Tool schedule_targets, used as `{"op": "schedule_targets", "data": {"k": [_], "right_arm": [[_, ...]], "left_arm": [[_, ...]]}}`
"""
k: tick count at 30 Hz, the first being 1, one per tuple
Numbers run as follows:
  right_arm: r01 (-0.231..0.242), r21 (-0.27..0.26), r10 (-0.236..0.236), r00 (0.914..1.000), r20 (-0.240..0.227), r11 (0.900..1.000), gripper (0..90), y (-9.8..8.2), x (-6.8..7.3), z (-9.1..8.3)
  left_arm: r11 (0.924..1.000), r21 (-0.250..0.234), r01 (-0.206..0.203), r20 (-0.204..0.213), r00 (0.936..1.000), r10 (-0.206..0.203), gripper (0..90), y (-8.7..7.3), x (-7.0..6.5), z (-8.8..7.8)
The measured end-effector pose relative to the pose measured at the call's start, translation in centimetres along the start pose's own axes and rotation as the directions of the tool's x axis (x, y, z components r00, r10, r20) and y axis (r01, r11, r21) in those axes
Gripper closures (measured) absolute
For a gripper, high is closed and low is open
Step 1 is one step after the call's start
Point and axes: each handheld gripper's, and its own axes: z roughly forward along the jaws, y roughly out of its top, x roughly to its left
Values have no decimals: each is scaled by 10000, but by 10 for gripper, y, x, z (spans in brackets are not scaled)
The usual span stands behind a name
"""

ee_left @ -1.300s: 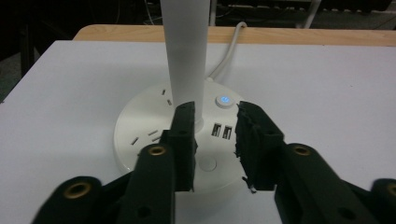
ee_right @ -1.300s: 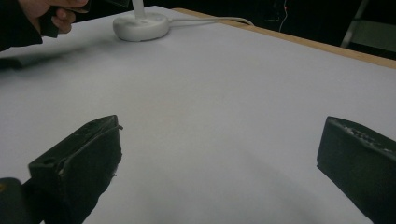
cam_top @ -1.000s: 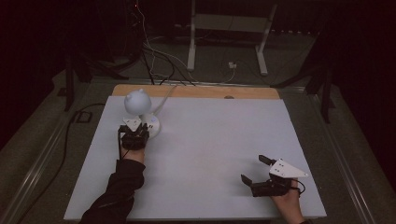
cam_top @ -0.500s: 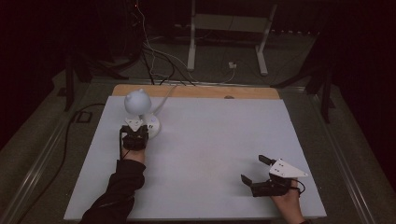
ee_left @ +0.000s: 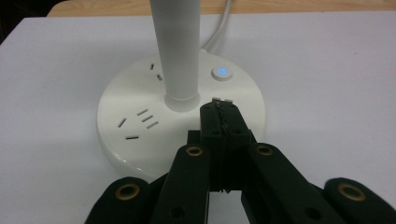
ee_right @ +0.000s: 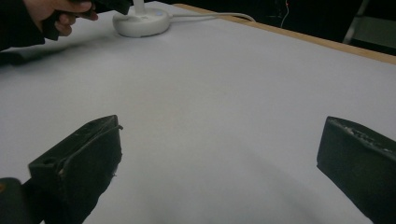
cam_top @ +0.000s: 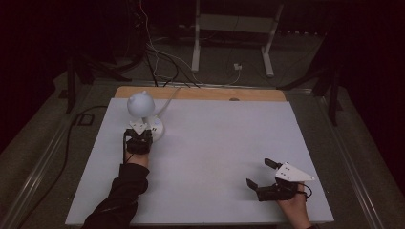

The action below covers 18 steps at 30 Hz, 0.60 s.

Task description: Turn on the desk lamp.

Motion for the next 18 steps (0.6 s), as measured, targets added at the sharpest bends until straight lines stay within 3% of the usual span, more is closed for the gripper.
{"op": "schedule_targets", "data": {"k": [18], "right_arm": [[-27,11,27,10000,-11,10000,0,0,0,0]], "left_arm": [[9996,196,-192,-90,9998,194,900,-4,1,5]]}}
